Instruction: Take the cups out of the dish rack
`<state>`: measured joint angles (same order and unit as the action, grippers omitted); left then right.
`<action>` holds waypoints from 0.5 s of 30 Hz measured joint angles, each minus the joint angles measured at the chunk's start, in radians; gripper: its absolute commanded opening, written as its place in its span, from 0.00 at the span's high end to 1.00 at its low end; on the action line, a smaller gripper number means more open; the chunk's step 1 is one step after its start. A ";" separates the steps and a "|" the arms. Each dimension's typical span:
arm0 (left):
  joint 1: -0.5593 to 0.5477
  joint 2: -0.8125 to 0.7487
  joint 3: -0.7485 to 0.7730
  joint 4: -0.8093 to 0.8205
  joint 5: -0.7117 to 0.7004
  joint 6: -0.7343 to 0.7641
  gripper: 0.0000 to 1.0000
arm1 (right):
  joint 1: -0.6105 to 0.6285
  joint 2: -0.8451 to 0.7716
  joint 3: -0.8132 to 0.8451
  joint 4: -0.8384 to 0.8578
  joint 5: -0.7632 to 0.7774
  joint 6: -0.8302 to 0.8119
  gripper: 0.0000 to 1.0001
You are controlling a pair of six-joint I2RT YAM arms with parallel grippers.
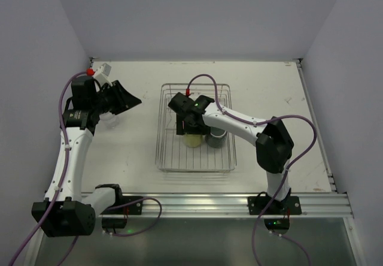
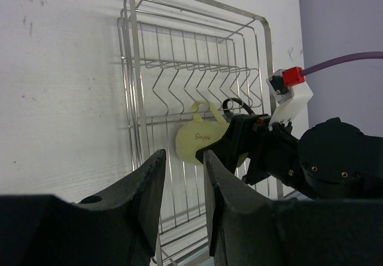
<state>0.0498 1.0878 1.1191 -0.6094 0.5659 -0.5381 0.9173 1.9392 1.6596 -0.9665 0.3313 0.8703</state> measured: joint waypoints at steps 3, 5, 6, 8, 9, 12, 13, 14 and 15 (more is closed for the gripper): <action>0.000 0.000 0.000 0.000 0.000 0.000 0.65 | -0.002 -0.010 -0.015 0.014 0.000 -0.012 1.00; 0.000 0.000 0.000 0.000 0.000 0.000 0.65 | -0.002 -0.022 -0.030 0.030 0.000 -0.025 1.00; 0.000 0.000 0.000 0.000 0.000 -0.001 0.65 | -0.002 -0.029 -0.040 0.039 -0.001 -0.033 1.00; 0.000 0.000 0.000 0.001 0.000 -0.001 0.65 | -0.002 -0.044 -0.059 0.055 -0.003 -0.047 1.00; 0.000 0.000 0.000 0.001 0.000 -0.001 0.65 | -0.002 -0.053 -0.068 0.063 -0.003 -0.054 1.00; 0.000 0.000 0.000 0.001 0.000 -0.001 0.65 | -0.003 -0.091 -0.103 0.090 -0.008 -0.074 1.00; 0.000 0.000 0.000 0.001 0.000 -0.001 0.65 | -0.003 -0.107 -0.115 0.100 -0.009 -0.080 1.00; 0.000 0.001 0.000 0.001 0.000 -0.001 0.65 | -0.003 -0.124 -0.126 0.109 -0.011 -0.087 1.00; 0.000 0.002 0.000 0.002 0.000 -0.001 0.65 | -0.003 -0.136 -0.131 0.113 -0.012 -0.091 1.00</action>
<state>0.0498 1.0893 1.1191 -0.6079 0.5659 -0.5388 0.9142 1.8030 1.5288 -0.8539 0.3191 0.7795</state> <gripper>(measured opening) 0.350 0.819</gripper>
